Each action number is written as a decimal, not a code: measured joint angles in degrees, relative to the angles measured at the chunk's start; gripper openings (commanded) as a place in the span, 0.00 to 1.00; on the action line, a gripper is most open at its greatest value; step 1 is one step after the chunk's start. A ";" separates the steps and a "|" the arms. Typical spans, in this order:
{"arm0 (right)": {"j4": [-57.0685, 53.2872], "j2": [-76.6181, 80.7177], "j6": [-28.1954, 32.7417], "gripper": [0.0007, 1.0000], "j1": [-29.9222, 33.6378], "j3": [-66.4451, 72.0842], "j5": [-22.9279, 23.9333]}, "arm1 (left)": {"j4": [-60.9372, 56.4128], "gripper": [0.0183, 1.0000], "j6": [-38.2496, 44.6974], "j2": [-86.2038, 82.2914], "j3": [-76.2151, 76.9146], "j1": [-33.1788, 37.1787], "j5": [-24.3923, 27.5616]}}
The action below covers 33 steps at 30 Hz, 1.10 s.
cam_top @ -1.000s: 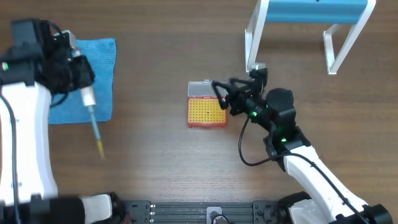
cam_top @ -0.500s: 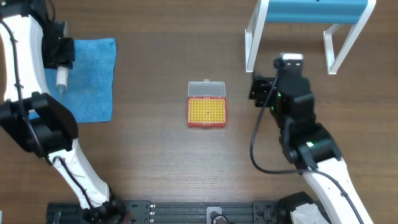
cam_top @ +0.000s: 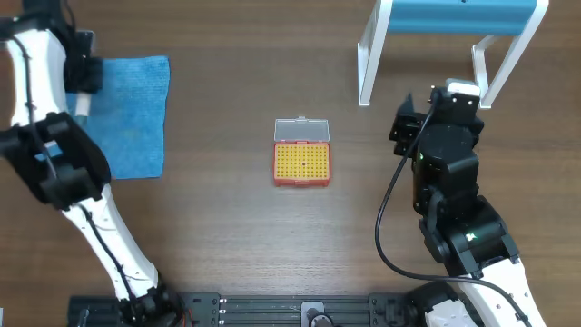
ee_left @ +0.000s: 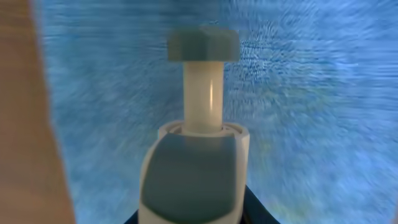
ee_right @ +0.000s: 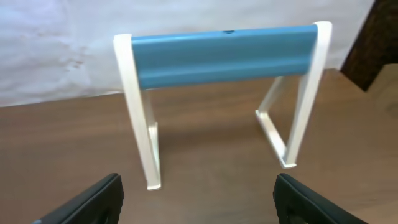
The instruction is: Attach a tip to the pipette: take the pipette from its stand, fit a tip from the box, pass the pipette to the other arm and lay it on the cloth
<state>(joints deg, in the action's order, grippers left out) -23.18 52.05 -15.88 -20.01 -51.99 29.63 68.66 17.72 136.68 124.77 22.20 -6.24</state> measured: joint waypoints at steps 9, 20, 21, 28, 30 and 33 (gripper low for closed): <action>0.02 0.13 -1.38 0.78 -0.02 -0.02 1.11 | -7.41 0.01 2.84 7.63 0.57 -0.52 -0.28; 0.07 2.38 -4.00 0.78 -0.61 -0.02 1.05 | -7.39 0.01 3.28 7.65 0.57 -0.87 6.29; 0.07 2.80 -4.15 0.78 -0.90 -0.02 0.90 | -7.21 0.36 3.26 7.65 0.57 -0.85 6.60; 0.31 4.00 -4.37 0.78 -1.36 -0.02 0.68 | -6.34 0.96 3.21 7.65 0.63 -0.81 7.56; 1.81 4.00 -4.39 0.78 -1.38 -0.02 0.68 | -6.34 0.96 3.02 7.65 0.66 -0.81 6.88; 4.81 3.91 -4.37 0.78 -1.38 -0.02 0.66 | -5.75 0.97 2.93 7.63 1.27 -1.01 5.27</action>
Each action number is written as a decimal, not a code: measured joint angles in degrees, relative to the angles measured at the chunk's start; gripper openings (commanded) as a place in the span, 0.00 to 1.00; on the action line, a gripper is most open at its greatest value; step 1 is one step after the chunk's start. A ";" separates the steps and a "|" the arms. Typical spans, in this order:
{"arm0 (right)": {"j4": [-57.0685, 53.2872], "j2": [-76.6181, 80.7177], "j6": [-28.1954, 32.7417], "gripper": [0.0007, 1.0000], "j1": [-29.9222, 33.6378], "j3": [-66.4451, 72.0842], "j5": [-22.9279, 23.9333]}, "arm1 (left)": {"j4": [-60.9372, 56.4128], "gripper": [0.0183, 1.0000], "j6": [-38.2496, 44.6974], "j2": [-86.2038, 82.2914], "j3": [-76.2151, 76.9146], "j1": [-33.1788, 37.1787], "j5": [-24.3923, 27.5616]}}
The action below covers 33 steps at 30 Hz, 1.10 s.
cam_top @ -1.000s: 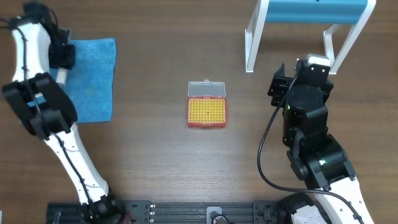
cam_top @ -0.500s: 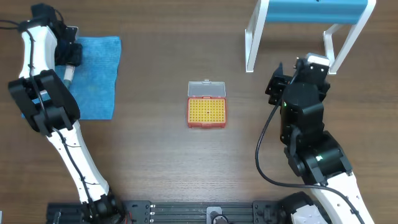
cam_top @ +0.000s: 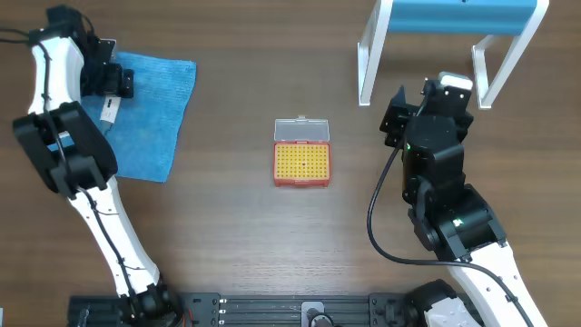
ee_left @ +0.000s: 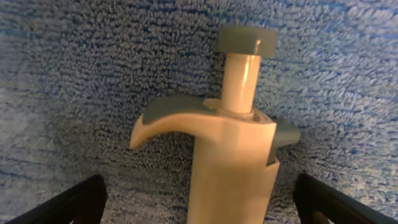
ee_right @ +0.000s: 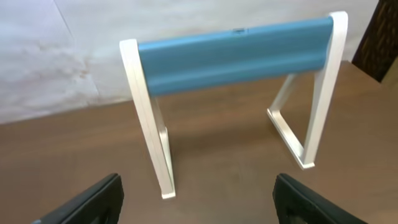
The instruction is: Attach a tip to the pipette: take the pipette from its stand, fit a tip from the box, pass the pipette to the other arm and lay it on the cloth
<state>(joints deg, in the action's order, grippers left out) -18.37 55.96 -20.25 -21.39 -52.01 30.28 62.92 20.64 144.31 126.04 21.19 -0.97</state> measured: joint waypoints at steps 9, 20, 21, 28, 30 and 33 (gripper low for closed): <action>0.94 -2.58 0.07 0.78 0.00 0.00 0.02 | 16.24 0.97 -0.70 -4.90 17.18 0.15 0.02; 4.66 -2.80 6.91 0.78 -0.02 0.00 1.38 | 33.92 0.97 -8.28 -31.12 18.05 0.07 8.11; 6.14 -3.19 8.26 0.78 0.00 0.02 1.79 | 33.81 0.97 -8.72 -33.73 15.76 -0.44 8.35; 8.59 -10.01 16.00 0.87 0.00 -0.02 1.60 | 31.34 0.97 -12.41 -62.25 -14.25 -6.91 9.31; 8.04 -12.07 16.63 0.87 0.00 -0.02 -0.46 | 25.55 0.97 -15.02 -71.52 -23.85 -8.83 9.64; 7.69 -14.86 17.81 0.87 -0.02 0.20 -3.89 | 8.63 0.97 -23.37 -91.91 -44.57 -14.01 10.23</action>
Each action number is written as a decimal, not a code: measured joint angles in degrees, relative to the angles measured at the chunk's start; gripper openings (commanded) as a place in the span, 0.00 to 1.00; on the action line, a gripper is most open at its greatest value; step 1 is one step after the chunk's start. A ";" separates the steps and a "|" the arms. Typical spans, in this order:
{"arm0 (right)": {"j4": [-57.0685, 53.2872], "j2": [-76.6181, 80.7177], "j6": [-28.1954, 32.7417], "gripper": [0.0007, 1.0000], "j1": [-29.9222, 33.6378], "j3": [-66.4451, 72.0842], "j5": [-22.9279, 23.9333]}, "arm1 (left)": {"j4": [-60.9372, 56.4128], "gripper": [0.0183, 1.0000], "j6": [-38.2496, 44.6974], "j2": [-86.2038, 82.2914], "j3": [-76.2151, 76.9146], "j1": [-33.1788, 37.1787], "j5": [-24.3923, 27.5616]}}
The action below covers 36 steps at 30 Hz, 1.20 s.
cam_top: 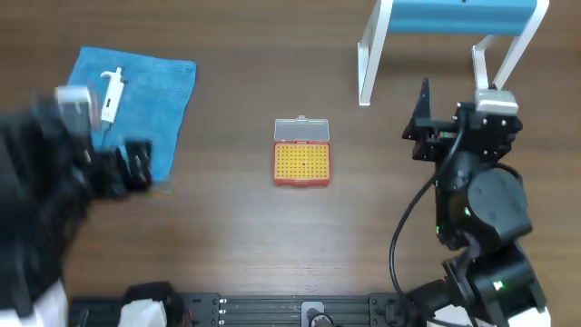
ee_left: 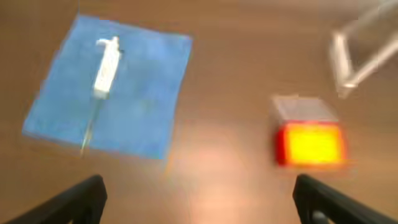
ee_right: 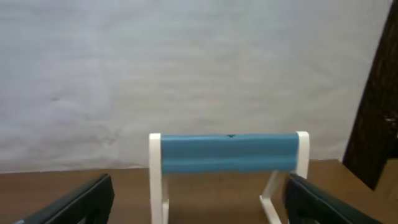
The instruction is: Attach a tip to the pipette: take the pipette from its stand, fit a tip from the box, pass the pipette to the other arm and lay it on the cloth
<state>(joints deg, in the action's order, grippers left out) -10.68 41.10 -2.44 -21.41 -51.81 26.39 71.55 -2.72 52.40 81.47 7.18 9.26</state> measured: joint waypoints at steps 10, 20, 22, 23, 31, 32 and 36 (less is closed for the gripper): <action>-1.33 -9.14 4.55 0.87 0.00 6.34 -6.05 | -30.99 0.97 -18.12 -37.79 -46.16 -2.51 -3.17; -2.86 -29.77 6.32 0.87 0.02 19.34 -7.28 | -33.14 0.97 -20.63 -38.56 -54.88 -2.51 -7.39; -4.33 -34.05 6.43 0.87 0.00 21.77 -7.26 | -33.05 0.97 -20.81 -38.56 -54.99 -2.51 -7.58; -5.62 -35.82 6.47 0.87 0.00 22.82 -7.28 | -33.03 0.97 -20.85 -38.56 -54.99 -2.51 -7.69; -10.16 -40.11 6.64 0.87 0.00 27.56 -7.28 | -32.37 0.97 -21.03 -38.60 -54.99 -2.51 -7.76; -10.14 -40.11 6.64 0.87 0.00 27.56 -7.28 | -32.33 0.97 -21.03 -38.62 -54.99 -2.51 -7.76; -11.10 -40.11 6.64 0.87 0.00 27.61 -7.28 | -32.22 0.97 -21.03 -38.62 -55.06 -2.51 -7.76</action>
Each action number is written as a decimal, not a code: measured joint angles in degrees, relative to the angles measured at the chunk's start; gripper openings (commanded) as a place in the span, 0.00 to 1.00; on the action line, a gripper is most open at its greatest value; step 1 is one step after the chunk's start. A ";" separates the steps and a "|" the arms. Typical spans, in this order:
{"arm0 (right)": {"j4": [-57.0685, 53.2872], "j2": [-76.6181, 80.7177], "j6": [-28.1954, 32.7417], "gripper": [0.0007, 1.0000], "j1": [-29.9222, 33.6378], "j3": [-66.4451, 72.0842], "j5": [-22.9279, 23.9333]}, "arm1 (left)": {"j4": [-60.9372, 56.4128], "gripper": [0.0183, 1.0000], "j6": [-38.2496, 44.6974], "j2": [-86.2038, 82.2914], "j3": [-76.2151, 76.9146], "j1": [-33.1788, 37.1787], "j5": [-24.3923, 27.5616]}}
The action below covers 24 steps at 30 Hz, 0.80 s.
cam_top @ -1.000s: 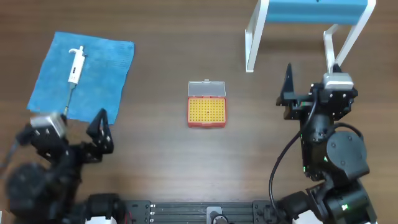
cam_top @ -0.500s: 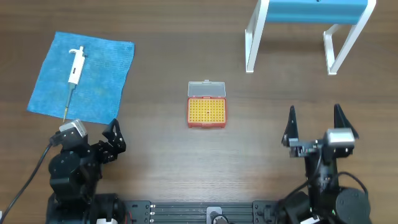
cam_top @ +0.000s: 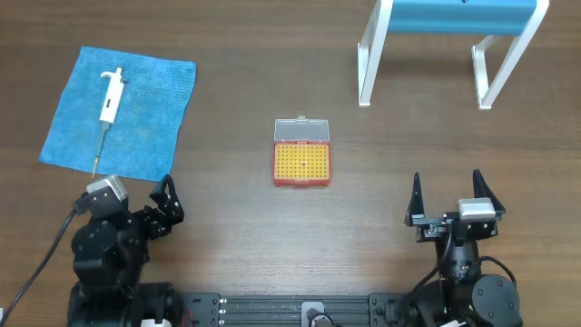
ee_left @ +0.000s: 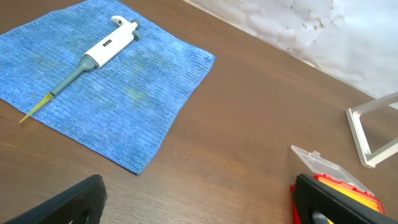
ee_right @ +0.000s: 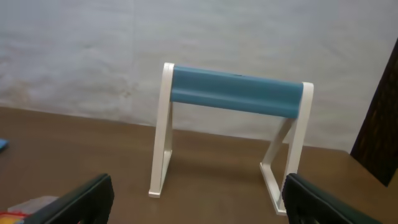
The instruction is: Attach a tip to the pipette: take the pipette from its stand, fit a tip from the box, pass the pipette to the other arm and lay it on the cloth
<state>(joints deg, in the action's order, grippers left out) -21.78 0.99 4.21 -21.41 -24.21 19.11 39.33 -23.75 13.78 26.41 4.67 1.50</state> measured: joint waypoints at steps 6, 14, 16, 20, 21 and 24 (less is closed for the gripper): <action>-3.56 0.00 0.00 0.87 0.00 0.15 0.00 | 1.33 0.97 0.00 -0.68 -6.40 0.00 -0.02; -3.58 -0.11 0.00 0.87 0.00 0.17 0.00 | 5.31 0.97 -0.02 -2.10 -14.84 0.00 -0.02; -3.58 -0.11 -0.02 0.87 0.00 0.17 0.00 | 5.25 0.97 -0.02 -2.95 -14.99 0.00 -0.02; -3.63 -0.11 -0.07 0.87 0.00 0.17 0.00 | 5.22 0.97 -0.02 -6.58 -15.04 0.00 -0.02; -3.65 -0.11 -0.28 0.87 0.00 0.17 0.00 | 5.22 0.97 -0.02 -7.91 -15.04 0.00 -0.02; -3.80 -0.11 -0.68 0.87 0.00 0.17 0.00 | 5.16 0.97 -0.02 -12.17 -15.10 0.00 0.00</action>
<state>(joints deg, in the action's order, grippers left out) -25.58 0.89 3.53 -21.41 -24.03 19.11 44.49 -23.77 1.61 11.31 4.67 1.50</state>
